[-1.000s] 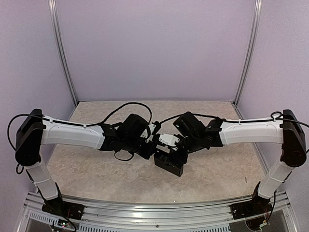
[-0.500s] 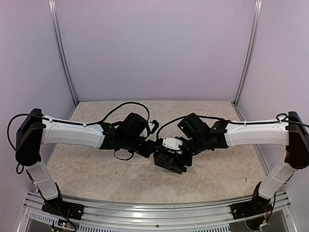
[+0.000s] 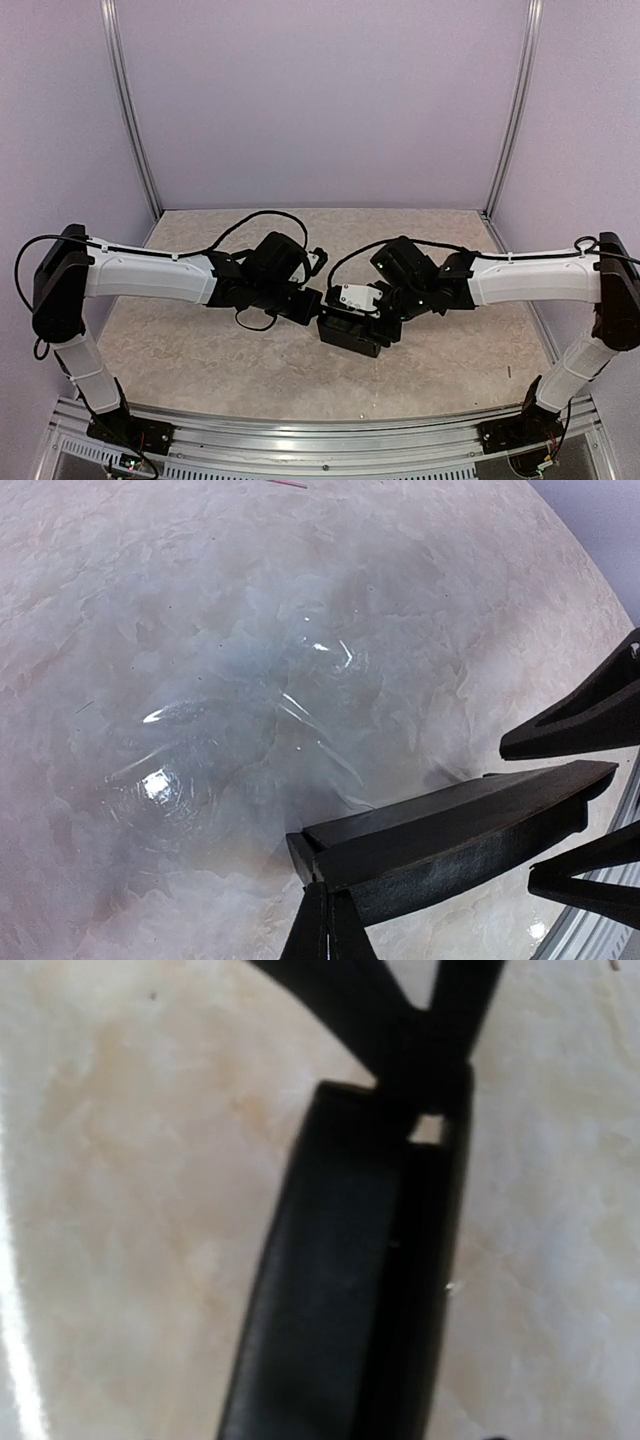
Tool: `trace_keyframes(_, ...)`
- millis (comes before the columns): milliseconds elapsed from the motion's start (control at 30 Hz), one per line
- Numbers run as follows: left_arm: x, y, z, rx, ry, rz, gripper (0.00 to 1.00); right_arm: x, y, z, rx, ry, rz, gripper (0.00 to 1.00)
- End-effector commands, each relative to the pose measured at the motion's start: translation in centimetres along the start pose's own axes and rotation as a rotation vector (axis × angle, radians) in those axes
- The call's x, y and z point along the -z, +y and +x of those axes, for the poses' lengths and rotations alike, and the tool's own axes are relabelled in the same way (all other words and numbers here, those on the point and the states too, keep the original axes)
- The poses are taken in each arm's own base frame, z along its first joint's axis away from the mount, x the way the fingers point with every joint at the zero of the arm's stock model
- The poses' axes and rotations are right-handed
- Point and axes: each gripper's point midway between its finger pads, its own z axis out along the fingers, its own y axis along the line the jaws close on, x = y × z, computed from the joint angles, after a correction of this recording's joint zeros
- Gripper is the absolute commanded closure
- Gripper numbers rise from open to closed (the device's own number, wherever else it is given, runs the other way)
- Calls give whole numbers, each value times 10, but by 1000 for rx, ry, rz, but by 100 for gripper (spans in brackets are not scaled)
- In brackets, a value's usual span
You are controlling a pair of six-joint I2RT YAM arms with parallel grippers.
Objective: Fold the paper box
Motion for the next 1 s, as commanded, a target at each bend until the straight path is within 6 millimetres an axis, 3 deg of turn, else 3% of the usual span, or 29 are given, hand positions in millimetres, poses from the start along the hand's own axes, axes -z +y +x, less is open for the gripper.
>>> trace_keyframes(0, -7, 6, 30, 9, 114, -31, 100, -13, -2, 8, -11, 38, 20, 36)
trace_keyframes(200, -7, 5, 30, 6, 117, -33, 100, -23, -5, 11, -29, 63, 31, 49)
trace_keyframes(533, -7, -2, 29, 25, 113, -17, 100, -18, -23, 7, -123, 47, 79, 65)
trace_keyframes(967, -24, -12, 39, 60, 127, -16, 100, -22, -17, 8, -178, 24, 7, 66)
